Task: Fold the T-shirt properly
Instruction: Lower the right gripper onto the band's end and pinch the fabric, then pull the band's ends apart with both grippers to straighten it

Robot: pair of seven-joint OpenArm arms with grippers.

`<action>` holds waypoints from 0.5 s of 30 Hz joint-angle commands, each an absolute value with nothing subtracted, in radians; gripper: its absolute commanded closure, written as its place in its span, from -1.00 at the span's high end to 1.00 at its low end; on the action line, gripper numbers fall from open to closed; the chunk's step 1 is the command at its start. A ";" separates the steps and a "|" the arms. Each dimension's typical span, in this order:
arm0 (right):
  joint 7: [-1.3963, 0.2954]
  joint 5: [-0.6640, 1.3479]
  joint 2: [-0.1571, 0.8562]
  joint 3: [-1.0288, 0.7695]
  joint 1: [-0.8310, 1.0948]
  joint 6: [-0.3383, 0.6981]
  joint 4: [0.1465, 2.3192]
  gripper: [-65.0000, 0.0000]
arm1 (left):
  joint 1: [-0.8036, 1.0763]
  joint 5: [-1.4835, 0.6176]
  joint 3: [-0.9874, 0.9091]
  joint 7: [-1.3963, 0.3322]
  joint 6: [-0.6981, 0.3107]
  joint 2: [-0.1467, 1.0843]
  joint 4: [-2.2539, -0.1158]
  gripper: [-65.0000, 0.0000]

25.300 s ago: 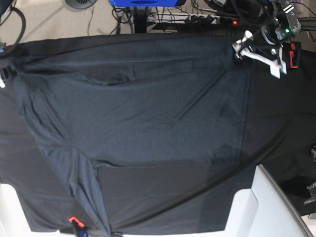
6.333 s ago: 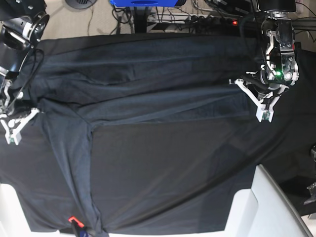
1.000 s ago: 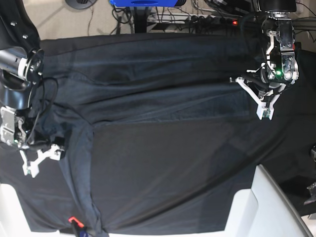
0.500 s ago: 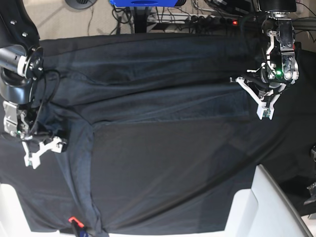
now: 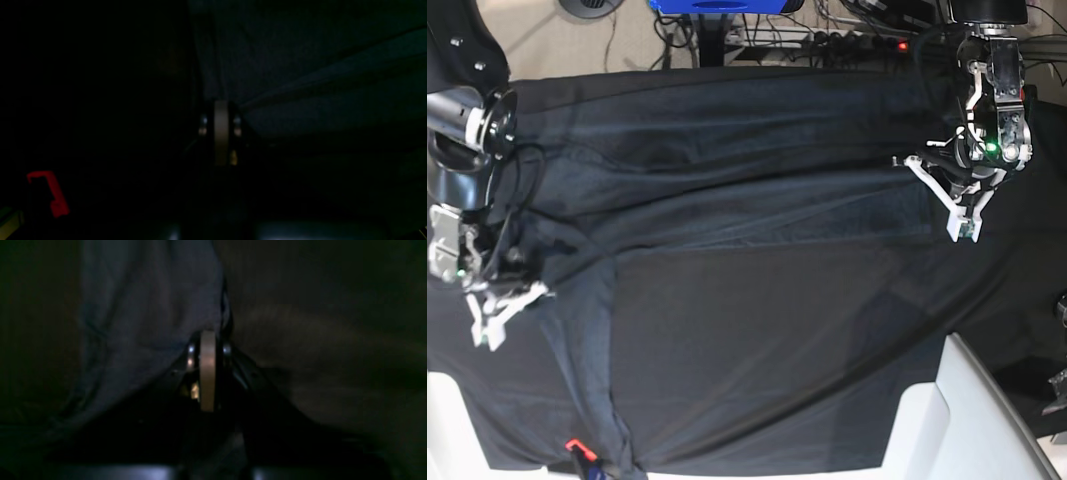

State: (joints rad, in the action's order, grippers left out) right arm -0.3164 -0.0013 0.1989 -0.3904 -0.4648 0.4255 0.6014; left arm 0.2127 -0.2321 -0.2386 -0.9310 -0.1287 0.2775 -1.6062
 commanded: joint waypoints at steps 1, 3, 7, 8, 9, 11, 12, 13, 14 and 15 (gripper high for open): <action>-0.325 0.010 0.217 -0.390 -0.489 0.427 0.654 -1.00 | 0.205 -0.228 -0.243 -0.921 -0.125 0.292 -1.627 -1.00; -0.386 0.010 0.217 -0.390 -0.476 0.427 0.720 -1.00 | 0.205 -0.228 -0.243 -0.921 -0.125 0.292 -1.629 -1.00; -0.467 0.010 0.216 -0.390 -0.456 0.427 0.825 -1.00 | 0.202 -0.232 -0.243 -0.921 -0.125 0.292 -1.646 -1.00; -0.483 0.010 0.216 -0.390 -0.452 0.427 0.842 -1.00 | 0.202 -0.232 -0.243 -0.921 -0.125 0.292 -1.658 -1.00; -0.498 0.010 0.216 -0.390 -0.450 0.427 0.862 -1.00 | 0.202 -0.234 -0.243 -0.923 -0.125 0.292 -1.675 -1.00; -0.530 0.010 0.214 -0.390 -0.433 0.427 0.903 -1.00 | 0.202 -0.234 -0.243 -0.923 -0.125 0.292 -1.702 -1.00; -0.539 0.010 0.213 -0.390 -0.426 0.427 0.928 -1.00 | 0.200 -0.234 -0.243 -0.924 -0.125 0.292 -1.713 -1.00; -0.547 0.010 0.209 -0.390 -0.417 0.427 0.960 -1.00 | 0.200 -0.234 -0.243 -0.924 -0.125 0.295 -1.727 -1.00; -0.550 0.010 0.208 -0.390 -0.410 0.427 0.984 -1.00 | 0.199 -0.234 -0.243 -0.924 -0.125 0.295 -1.735 -1.00; -0.558 0.010 0.208 -0.390 -0.406 0.427 1.006 -1.00 | 0.197 -0.234 -0.245 -0.924 -0.125 0.295 -1.745 -1.00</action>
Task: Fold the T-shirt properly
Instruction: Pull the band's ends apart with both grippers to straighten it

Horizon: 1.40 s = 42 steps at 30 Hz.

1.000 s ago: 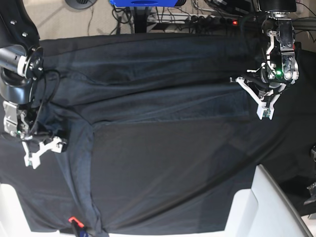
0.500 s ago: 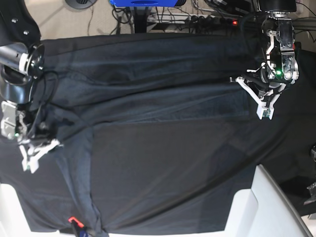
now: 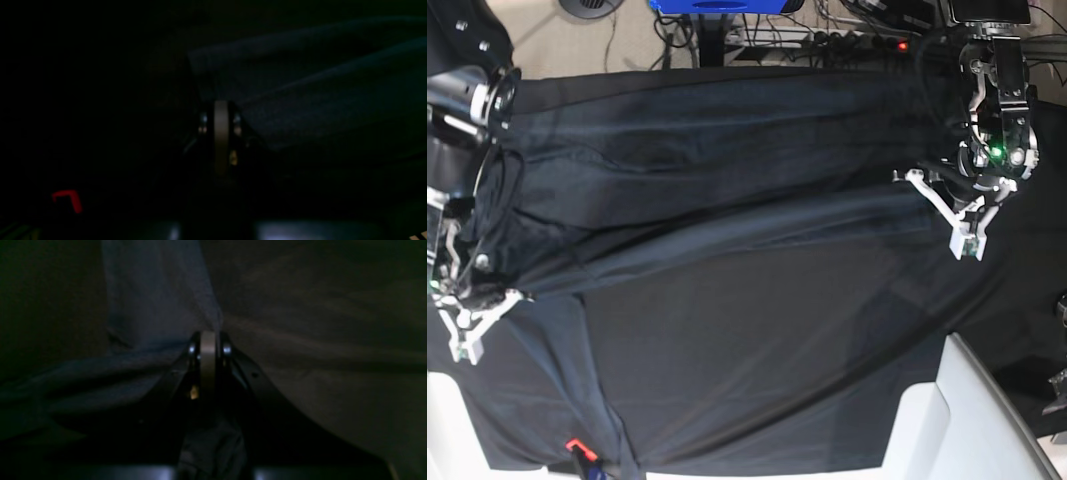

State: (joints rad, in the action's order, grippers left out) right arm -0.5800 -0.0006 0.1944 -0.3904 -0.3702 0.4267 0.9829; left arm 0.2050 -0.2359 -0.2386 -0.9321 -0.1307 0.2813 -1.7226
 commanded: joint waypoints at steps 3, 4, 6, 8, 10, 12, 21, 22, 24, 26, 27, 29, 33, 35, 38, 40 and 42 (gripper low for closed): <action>-0.584 0.010 0.208 -0.390 -0.404 0.427 1.046 -1.00 | 0.170 -0.231 -0.245 -0.941 -0.125 0.295 -1.759 -1.00; -0.593 0.010 0.208 -0.390 -0.404 0.427 1.058 -1.00 | 0.157 -0.229 -0.245 -0.964 -0.125 0.295 -1.762 -1.00; -0.602 0.010 0.208 -0.390 -0.404 0.427 1.075 -1.00 | 0.128 -0.231 -0.245 -0.984 -0.125 0.295 -1.767 -1.00; -0.602 0.010 0.206 -0.390 -0.403 0.427 1.095 -1.00 | 0.110 -0.228 -0.245 -0.992 -0.125 0.292 -1.797 -1.00; -0.602 0.010 0.205 -0.389 -0.403 0.427 1.101 -1.00 | 0.097 -0.228 -0.245 -0.992 -0.124 0.292 -1.825 -1.00; -0.602 0.010 0.202 -0.360 -0.403 0.427 1.104 -1.00 | 0.077 -0.228 -0.245 -0.993 -0.124 0.292 -1.831 -1.00; -0.595 0.012 0.202 -0.255 -0.418 0.427 1.113 -1.00 | 0.021 -0.228 -0.245 -1.056 -0.124 0.298 -1.833 -1.00; -0.595 0.012 0.202 -0.246 -0.423 0.427 1.113 -1.00 | 0.018 -0.228 -0.245 -1.056 -0.124 0.298 -1.834 -1.00; -0.595 0.012 0.202 -0.231 -0.427 0.427 1.113 -1.00 | 0.018 -0.228 -0.245 -1.058 -0.124 0.300 -1.834 -1.00; -0.593 0.012 0.202 -0.228 -0.429 0.427 1.113 -1.00 | 0.019 -0.228 -0.245 -1.058 -0.124 0.300 -1.833 -1.00; -0.593 0.012 0.202 -0.228 -0.430 0.427 1.113 -1.00 | 0.021 -0.228 -0.245 -1.058 -0.124 0.300 -1.833 -1.00; -0.591 0.012 0.202 -0.228 -0.440 0.427 1.113 -1.00 | 0.025 -0.228 -0.245 -1.058 -0.124 0.300 -1.833 -1.00; -0.593 0.010 0.202 -0.231 -0.444 0.427 1.112 -1.00 | 0.028 -0.228 -0.243 -1.058 -0.124 0.298 -1.834 -1.00; -0.601 0.010 0.202 -0.234 -0.441 0.427 1.112 -1.00 | 0.028 -0.226 -0.243 -1.058 -0.124 0.297 -1.833 -1.00; -0.601 0.010 0.203 -0.237 -0.414 0.427 1.115 -1.00 | 0.036 -0.226 -0.243 -1.059 -0.124 0.297 -1.830 -1.00; -0.602 0.010 0.203 -0.239 -0.394 0.427 1.125 -1.00 | 0.045 -0.226 -0.243 -1.059 -0.124 0.298 -1.834 -1.00; -0.602 0.010 0.203 -0.239 -0.360 0.427 1.150 -1.00 | 0.059 -0.226 -0.242 -1.059 -0.124 0.298 -1.834 -1.00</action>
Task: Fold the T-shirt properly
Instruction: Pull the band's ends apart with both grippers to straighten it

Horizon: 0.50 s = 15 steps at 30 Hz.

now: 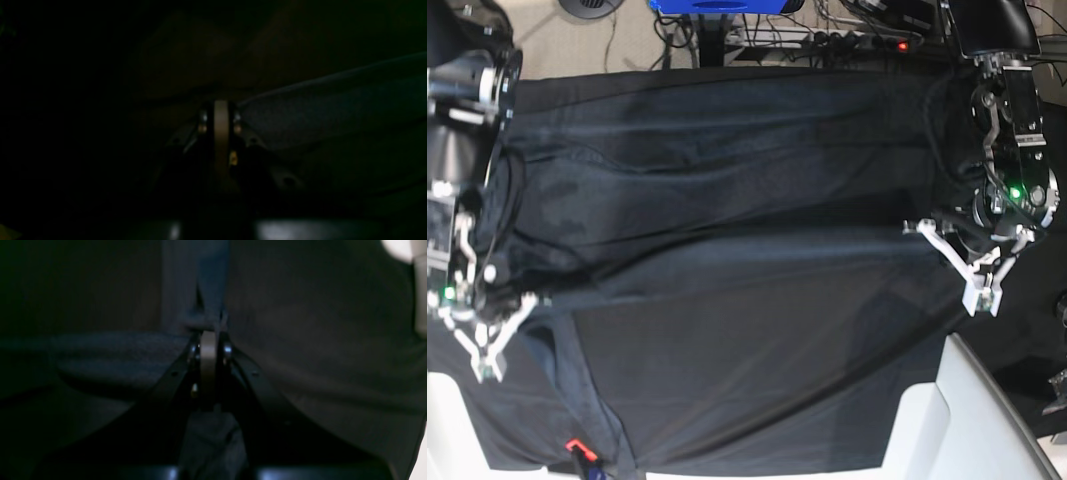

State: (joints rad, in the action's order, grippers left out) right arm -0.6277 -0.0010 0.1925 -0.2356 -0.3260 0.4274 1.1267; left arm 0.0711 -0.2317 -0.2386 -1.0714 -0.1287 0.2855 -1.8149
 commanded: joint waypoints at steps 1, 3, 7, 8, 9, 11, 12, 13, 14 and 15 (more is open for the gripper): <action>-0.602 0.010 0.203 -0.239 -0.344 0.427 1.168 -1.00 | 0.068 -0.226 -0.242 -1.059 -0.124 0.298 -1.834 -1.00; -0.611 0.010 0.202 -0.239 -0.305 0.427 1.219 -1.00 | 0.087 -0.226 -0.242 -1.059 -0.124 0.298 -1.834 -1.00; -0.728 0.012 0.202 -0.240 -0.249 0.427 1.325 -1.00 | 0.124 -0.226 -0.242 -1.055 -0.124 0.300 -1.836 -1.00; -0.748 0.013 0.202 -0.240 -0.234 0.427 1.353 -1.00 | 0.131 -0.226 -0.242 -1.055 -0.124 0.300 -1.837 -1.00; -0.766 0.013 0.202 -0.240 -0.216 0.427 1.385 -1.00 | 0.137 -0.226 -0.242 -1.055 -0.124 0.300 -1.837 -1.00; -0.799 0.012 0.202 -0.240 -0.180 0.427 1.448 -1.00 | 0.150 -0.226 -0.242 -1.053 -0.124 0.300 -1.837 -1.00; -0.823 0.012 0.202 -0.240 -0.168 0.427 1.475 -1.00 | 0.154 -0.226 -0.242 -1.053 -0.124 0.302 -1.837 -1.00; -0.845 0.012 0.202 -0.240 -0.156 0.427 1.494 -1.00 | 0.154 -0.226 -0.242 -1.053 -0.124 0.302 -1.837 -1.00; -0.866 0.012 0.202 -0.240 -0.143 0.427 1.508 -1.00 | 0.154 -0.226 -0.242 -1.053 -0.124 0.302 -1.837 -1.00; -0.886 0.012 0.202 -0.240 -0.133 0.427 1.523 -1.00 | 0.157 -0.226 -0.242 -1.053 -0.124 0.303 -1.837 -1.00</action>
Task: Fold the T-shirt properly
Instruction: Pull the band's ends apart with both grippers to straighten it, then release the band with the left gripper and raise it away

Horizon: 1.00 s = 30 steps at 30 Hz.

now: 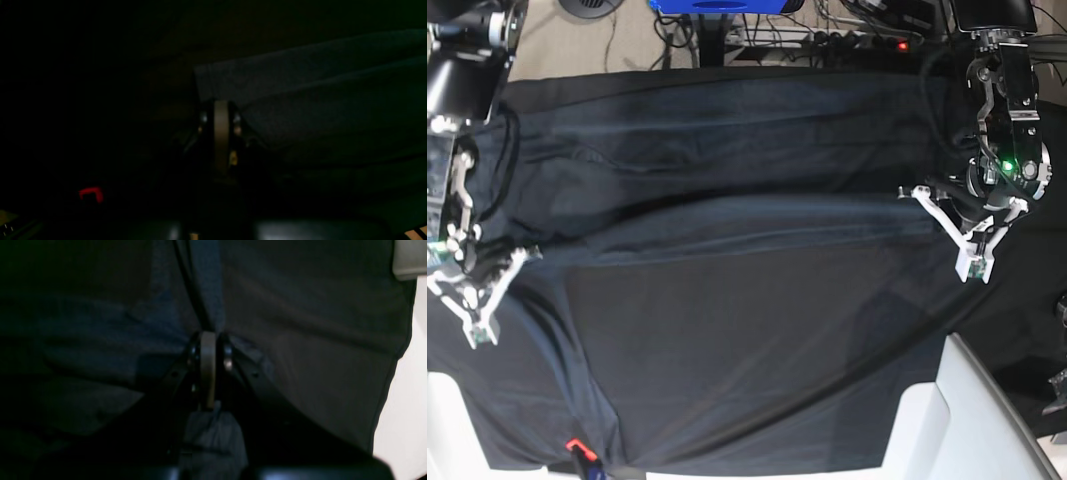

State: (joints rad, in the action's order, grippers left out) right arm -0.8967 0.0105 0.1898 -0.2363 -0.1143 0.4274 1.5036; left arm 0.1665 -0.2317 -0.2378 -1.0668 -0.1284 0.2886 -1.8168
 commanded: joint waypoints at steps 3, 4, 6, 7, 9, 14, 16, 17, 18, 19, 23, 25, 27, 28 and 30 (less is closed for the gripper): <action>-0.915 0.012 0.200 -0.240 -0.096 0.427 1.552 -1.00 | 0.170 -0.226 -0.237 -1.053 -0.124 0.318 -1.840 -1.00; -0.917 0.012 0.200 -0.240 -0.085 0.427 1.560 -1.00 | 0.171 -0.226 -0.237 -1.053 -0.124 0.320 -1.845 -1.00; -0.924 0.012 0.200 -0.240 -0.061 0.427 1.573 -1.00 | 0.179 -0.226 -0.240 -1.056 -0.124 0.320 -1.854 -1.00; -0.924 0.012 0.200 -0.240 -0.048 0.427 1.580 -1.00 | 0.189 -0.226 -0.242 -1.056 -0.124 0.320 -1.859 -1.00; -0.924 0.012 0.200 -0.242 -0.028 0.427 1.590 -1.00 | 0.197 -0.226 -0.239 -1.055 -0.124 0.335 -1.862 -1.00; -0.969 0.010 0.200 -0.242 0.008 0.427 1.615 -1.00 | 0.222 -0.225 -0.242 -1.052 -0.124 0.358 -1.859 -1.00; -0.986 0.010 0.200 -0.242 0.031 0.427 1.636 -1.00 | 0.237 -0.225 -0.239 -1.050 -0.124 0.374 -1.859 -1.00; -0.990 0.010 0.200 -0.242 0.042 0.427 1.649 -1.00 | 0.242 -0.225 -0.239 -1.050 -0.124 0.374 -1.859 -1.00; -0.995 0.010 0.200 -0.242 0.056 0.427 1.659 -1.00 | 0.248 -0.225 -0.240 -1.050 -0.124 0.377 -1.859 -1.00; -1.006 0.010 0.200 -0.242 0.068 0.427 1.666 -1.00 | 0.255 -0.225 -0.239 -1.050 -0.124 0.380 -1.859 -1.00; -1.032 0.010 0.197 -0.242 0.099 0.427 1.662 -1.00 | 0.274 -0.225 -0.234 -1.049 -0.124 0.380 -1.859 -1.00; -1.032 0.008 0.183 -0.242 0.111 0.427 1.661 -1.00 | 0.280 -0.225 -0.232 -1.049 -0.124 0.380 -1.859 -1.00; -1.032 0.008 0.180 -0.242 0.128 0.426 1.661 -1.00 | 0.289 -0.225 -0.231 -1.049 -0.124 0.377 -1.859 -1.00; -1.029 0.008 0.180 -0.242 0.131 0.426 1.659 -1.00 | 0.289 -0.225 -0.231 -1.049 -0.124 0.374 -1.859 -1.00; -1.029 0.008 0.180 -0.242 0.133 0.426 1.652 -1.00 | 0.292 -0.225 -0.229 -1.049 -0.124 0.372 -1.859 -1.00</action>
